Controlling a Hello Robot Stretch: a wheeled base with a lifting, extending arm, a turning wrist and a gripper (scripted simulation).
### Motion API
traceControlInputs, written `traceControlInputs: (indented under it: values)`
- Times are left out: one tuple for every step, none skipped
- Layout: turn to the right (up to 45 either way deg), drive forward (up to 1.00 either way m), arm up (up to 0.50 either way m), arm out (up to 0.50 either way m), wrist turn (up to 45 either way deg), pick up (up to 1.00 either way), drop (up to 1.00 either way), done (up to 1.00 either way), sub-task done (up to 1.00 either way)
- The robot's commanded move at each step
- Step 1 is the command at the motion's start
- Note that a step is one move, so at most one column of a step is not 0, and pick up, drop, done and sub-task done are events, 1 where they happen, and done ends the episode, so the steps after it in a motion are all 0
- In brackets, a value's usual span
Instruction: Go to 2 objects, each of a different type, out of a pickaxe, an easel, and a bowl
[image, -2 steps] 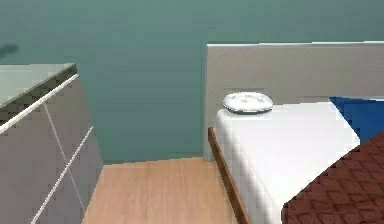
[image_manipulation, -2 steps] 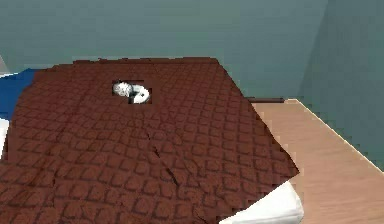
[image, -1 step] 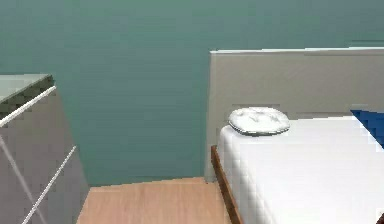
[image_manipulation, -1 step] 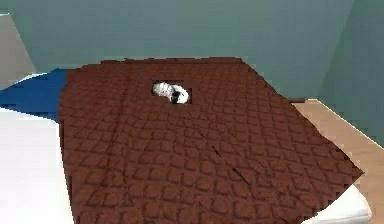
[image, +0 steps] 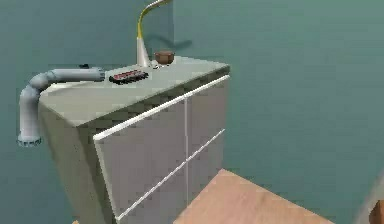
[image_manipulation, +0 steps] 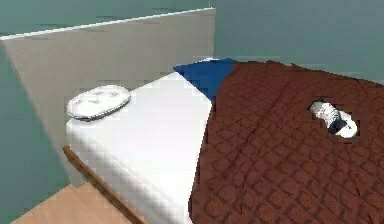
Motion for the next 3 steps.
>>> traceControlInputs:
  values:
    - [0.0,0.60,0.00,0.00,0.0,0.00,0.00,0.00,0.00]
    - [-9.0,0.00,0.00,0.00,0.0,0.00,0.00,0.00,0.00]
    - [0.0,0.00,0.00,0.00,0.0,0.00,0.00,1.00,0.00]
